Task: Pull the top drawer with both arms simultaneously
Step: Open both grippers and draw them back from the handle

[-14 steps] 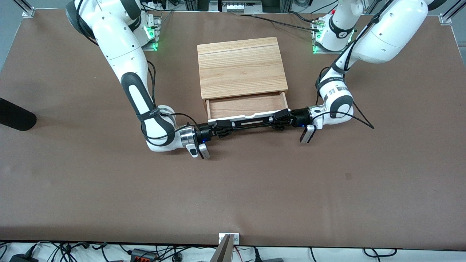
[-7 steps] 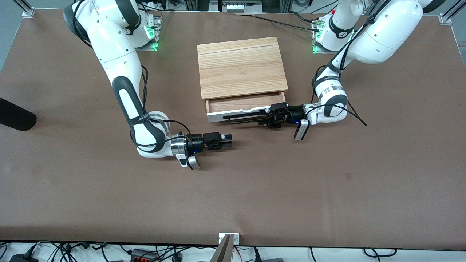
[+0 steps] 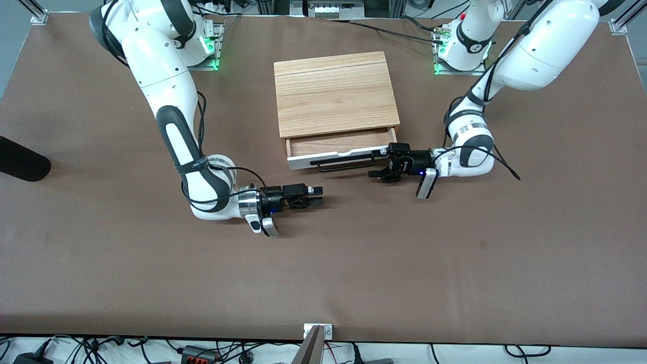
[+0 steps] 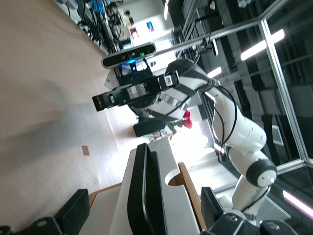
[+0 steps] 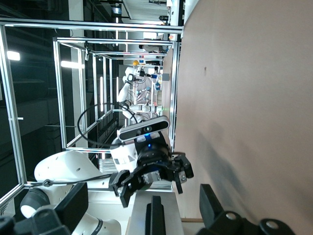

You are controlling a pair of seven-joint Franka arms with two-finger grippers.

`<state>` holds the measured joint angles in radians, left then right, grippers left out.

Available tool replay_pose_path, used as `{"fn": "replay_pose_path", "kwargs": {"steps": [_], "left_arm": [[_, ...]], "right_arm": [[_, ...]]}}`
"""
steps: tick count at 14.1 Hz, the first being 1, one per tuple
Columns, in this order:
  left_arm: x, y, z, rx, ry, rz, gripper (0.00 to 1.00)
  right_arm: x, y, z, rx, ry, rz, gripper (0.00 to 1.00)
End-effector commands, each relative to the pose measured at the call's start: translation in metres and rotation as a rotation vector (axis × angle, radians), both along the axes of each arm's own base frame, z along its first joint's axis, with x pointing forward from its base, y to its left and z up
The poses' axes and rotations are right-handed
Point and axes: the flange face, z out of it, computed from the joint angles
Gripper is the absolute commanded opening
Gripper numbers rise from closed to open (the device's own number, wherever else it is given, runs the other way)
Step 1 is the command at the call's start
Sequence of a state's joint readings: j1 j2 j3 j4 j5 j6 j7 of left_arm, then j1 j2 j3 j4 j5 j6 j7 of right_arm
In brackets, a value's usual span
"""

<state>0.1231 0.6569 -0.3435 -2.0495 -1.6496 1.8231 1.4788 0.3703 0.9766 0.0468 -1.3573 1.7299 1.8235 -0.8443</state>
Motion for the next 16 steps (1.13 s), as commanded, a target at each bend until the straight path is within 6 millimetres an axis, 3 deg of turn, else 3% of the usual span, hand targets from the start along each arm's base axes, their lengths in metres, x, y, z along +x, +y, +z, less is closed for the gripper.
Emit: {"fn": "replay_pose_path", "kwargs": {"steps": [1, 5, 8, 10, 12, 14, 16], "left_arm": [[0.038, 0.026, 0.032, 0.056, 0.0, -0.078, 1.0], [0.082, 0.058, 0.082, 0.232, 0.096, -0.251, 1.0], [0.105, 0.073, 0.124, 0.364, 0.173, -0.358, 1.0], [0.113, 0.081, 0.142, 0.444, 0.197, -0.388, 1.0], [0.12, 0.092, 0.166, 0.542, 0.237, -0.438, 1.0], [0.123, 0.1, 0.18, 0.639, 0.264, -0.46, 1.0], [0.124, 0.107, 0.2, 0.725, 0.3, -0.461, 1.0]], "right_arm": [[0.016, 0.007, 0.022, 0.013, -0.021, -0.023, 1.0], [0.039, -0.002, 0.061, -0.155, 0.013, -0.004, 1.0], [0.054, -0.027, 0.117, -0.357, 0.014, 0.045, 1.0], [0.054, -0.035, 0.145, -0.507, 0.024, 0.068, 1.0], [0.051, -0.05, 0.187, -0.687, 0.026, 0.084, 1.0], [0.044, -0.073, 0.209, -0.837, 0.063, 0.13, 1.0], [0.04, -0.113, 0.236, -0.96, 0.053, 0.184, 1.0]]}}
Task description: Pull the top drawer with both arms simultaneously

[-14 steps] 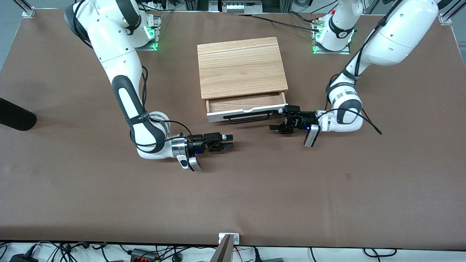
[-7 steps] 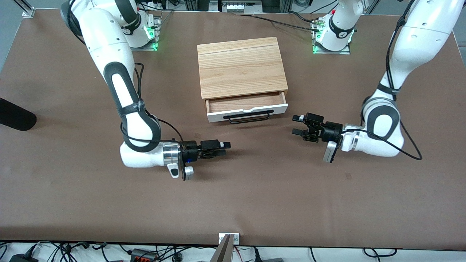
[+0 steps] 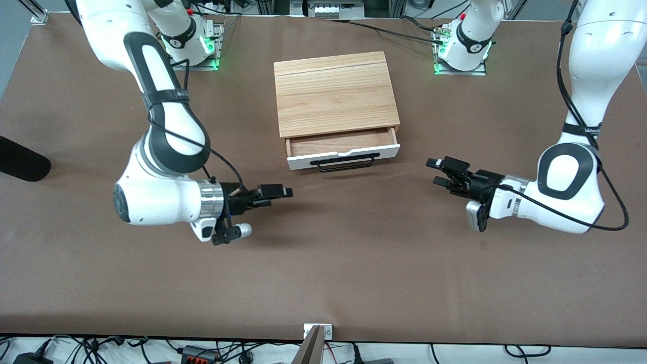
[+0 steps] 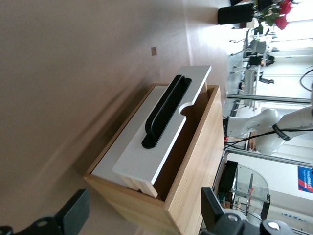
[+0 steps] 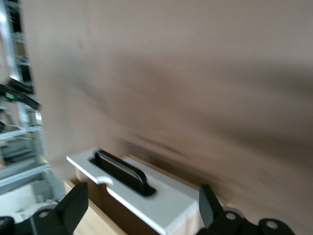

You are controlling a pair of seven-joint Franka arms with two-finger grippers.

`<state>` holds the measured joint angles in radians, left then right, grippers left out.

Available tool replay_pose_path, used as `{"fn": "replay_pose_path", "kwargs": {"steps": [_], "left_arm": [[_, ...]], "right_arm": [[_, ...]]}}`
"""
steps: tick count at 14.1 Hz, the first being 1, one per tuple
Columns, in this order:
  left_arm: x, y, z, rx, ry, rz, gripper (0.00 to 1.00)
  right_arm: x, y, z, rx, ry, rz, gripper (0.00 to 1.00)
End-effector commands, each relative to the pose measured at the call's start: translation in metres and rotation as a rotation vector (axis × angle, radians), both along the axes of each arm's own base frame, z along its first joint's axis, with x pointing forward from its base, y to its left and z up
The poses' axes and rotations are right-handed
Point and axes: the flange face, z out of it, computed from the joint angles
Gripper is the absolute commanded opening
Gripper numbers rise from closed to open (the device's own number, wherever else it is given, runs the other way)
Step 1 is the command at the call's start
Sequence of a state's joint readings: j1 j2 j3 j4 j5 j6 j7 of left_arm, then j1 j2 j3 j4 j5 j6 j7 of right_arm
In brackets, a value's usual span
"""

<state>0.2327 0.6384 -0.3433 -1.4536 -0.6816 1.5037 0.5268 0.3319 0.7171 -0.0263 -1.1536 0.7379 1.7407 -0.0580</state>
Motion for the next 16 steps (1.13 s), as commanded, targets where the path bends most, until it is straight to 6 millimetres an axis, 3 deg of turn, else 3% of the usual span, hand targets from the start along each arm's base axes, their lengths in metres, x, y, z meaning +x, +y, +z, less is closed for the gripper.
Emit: {"fn": "replay_pose_path", "kwargs": {"steps": [1, 3, 6, 8, 10, 12, 16], "left_arm": [[0.004, 0.011, 0.034, 0.143, 0.019, -0.012, 1.0], [0.007, 0.022, 0.054, 0.259, 0.046, -0.013, 1.0], [0.005, 0.021, 0.075, 0.399, 0.099, 0.002, 1.0], [0.007, 0.02, 0.089, 0.484, 0.078, 0.0, 1.0], [0.003, 0.025, 0.101, 0.57, 0.056, -0.026, 1.0], [-0.001, 0.013, 0.124, 0.699, -0.025, -0.063, 1.0], [-0.022, -0.03, 0.18, 1.004, -0.229, -0.154, 1.0]], "right_arm": [[-0.007, -0.058, 0.032, -0.184, 0.019, 0.045, 1.0], [-0.01, -0.099, 0.054, -0.314, 0.028, 0.021, 1.0], [-0.011, -0.144, 0.082, -0.519, 0.036, -0.125, 1.0], [-0.011, -0.172, 0.1, -0.668, -0.027, -0.126, 1.0], [-0.012, -0.203, 0.126, -0.71, -0.07, -0.178, 1.0], [-0.011, -0.239, 0.154, -0.726, -0.132, -0.256, 1.0], [-0.025, -0.301, 0.185, -0.695, -0.172, -0.337, 1.0]]}}
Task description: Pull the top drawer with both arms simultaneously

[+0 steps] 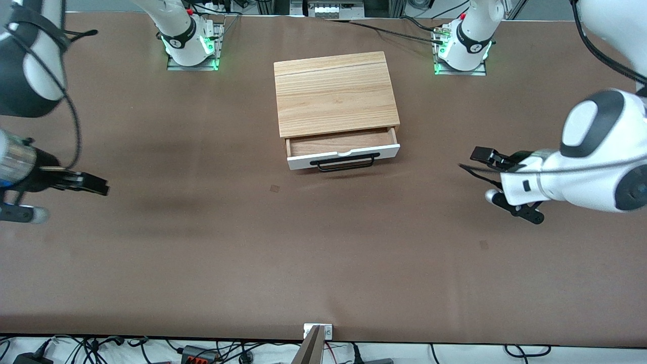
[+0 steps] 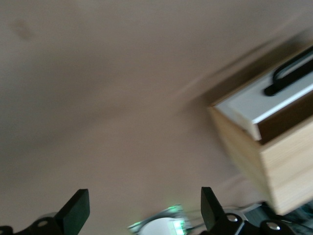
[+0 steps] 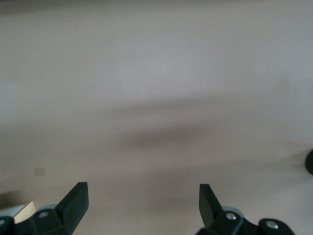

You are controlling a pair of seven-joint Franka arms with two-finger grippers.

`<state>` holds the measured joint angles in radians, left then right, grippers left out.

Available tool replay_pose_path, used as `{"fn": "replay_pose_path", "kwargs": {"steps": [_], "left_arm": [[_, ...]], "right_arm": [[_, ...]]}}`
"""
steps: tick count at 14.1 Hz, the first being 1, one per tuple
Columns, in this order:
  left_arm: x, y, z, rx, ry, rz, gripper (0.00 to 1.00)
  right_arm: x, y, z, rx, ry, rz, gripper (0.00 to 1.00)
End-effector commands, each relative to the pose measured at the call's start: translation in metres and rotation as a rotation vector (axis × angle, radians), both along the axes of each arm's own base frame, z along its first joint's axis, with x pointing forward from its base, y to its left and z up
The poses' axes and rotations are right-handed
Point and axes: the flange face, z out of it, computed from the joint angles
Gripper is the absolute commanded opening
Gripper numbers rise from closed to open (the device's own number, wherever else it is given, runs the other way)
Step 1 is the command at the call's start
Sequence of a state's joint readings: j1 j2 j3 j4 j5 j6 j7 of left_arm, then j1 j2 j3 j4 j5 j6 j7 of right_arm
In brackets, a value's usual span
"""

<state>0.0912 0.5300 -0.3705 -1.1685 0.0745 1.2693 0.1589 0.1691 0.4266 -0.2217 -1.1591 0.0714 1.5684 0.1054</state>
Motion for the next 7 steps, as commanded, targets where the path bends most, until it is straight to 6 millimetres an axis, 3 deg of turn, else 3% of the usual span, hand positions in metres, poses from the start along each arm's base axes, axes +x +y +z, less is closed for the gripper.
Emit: {"fn": "replay_pose_path", "kwargs": {"steps": [1, 4, 7], "left_arm": [[-0.02, -0.02, 0.05, 0.19, -0.103, -0.06, 1.0], [-0.024, 0.003, 0.099, 0.197, -0.194, -0.013, 1.0], [-0.037, 0.034, 0.125, 0.17, -0.265, 0.179, 1.0]], "right_arm": [[-0.02, -0.034, 0.017, 0.041, -0.034, -0.029, 1.0], [-0.029, -0.049, 0.035, -0.016, -0.065, -0.018, 1.0], [-0.035, -0.053, 0.041, -0.034, -0.065, 0.032, 1.0]]}}
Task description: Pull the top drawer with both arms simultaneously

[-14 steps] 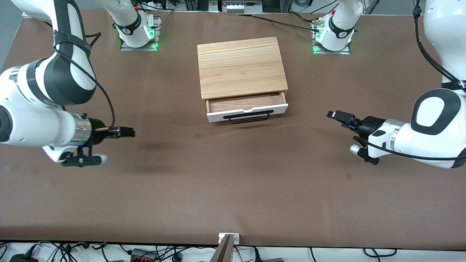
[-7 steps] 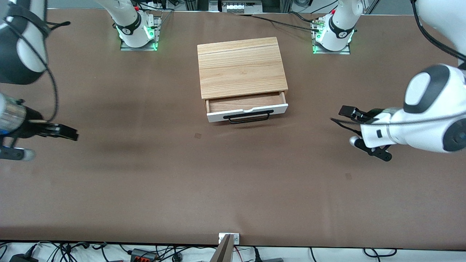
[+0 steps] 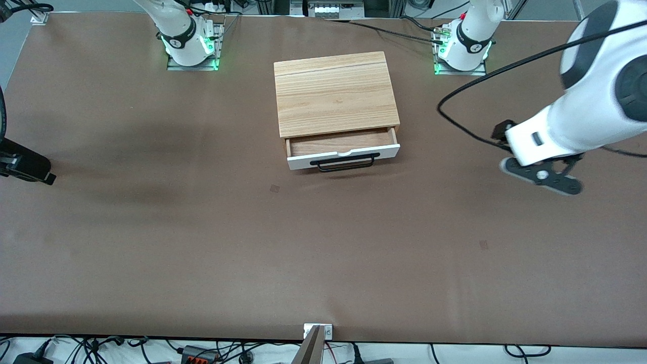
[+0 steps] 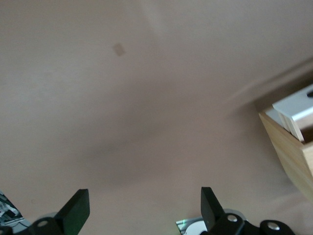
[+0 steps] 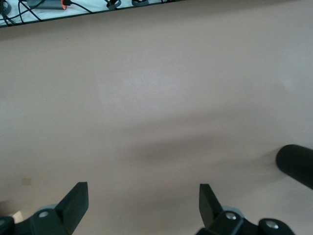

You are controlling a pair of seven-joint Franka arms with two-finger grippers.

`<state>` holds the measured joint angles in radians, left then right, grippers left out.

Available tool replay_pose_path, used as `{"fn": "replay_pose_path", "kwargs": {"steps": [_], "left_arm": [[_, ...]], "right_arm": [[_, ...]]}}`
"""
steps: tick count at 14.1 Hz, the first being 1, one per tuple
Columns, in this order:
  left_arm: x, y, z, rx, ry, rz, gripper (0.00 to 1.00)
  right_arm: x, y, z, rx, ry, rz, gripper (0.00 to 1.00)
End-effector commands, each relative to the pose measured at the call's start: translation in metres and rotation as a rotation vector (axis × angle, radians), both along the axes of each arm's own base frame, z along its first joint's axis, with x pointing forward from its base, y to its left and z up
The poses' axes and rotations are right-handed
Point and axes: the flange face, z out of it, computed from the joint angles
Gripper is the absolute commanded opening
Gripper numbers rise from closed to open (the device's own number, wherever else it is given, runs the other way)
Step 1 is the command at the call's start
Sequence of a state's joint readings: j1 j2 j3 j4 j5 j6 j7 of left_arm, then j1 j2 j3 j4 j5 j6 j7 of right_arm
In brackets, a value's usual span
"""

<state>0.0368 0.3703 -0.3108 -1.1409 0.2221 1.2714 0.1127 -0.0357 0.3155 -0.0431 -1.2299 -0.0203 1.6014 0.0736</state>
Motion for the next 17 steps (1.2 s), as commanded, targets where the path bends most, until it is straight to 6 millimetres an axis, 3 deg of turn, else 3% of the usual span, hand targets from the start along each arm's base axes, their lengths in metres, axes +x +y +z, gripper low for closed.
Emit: {"fn": "replay_pose_path", "kwargs": {"steps": [1, 5, 10, 12, 17], "left_arm": [[-0.023, 0.033, 0.017, -0.037, -0.072, 0.217, 1.0], [-0.061, 0.061, 0.01, -0.087, -0.188, 0.322, 1.0], [-0.096, 0.065, 0.022, -0.137, -0.197, 0.265, 1.0], [-0.101, 0.064, 0.022, -0.135, -0.181, 0.259, 1.0], [-0.094, 0.06, 0.017, -0.135, -0.173, 0.254, 1.0]], "right_arm": [[-0.013, 0.002, 0.003, -0.016, 0.007, 0.046, 1.0], [-0.019, 0.005, -0.003, -0.02, 0.026, 0.057, 1.0], [-0.063, 0.007, -0.025, -0.024, 0.011, 0.091, 1.0], [-0.075, 0.008, -0.035, -0.024, 0.013, 0.11, 1.0], [-0.083, 0.008, -0.027, -0.024, 0.01, 0.118, 1.0]]}}
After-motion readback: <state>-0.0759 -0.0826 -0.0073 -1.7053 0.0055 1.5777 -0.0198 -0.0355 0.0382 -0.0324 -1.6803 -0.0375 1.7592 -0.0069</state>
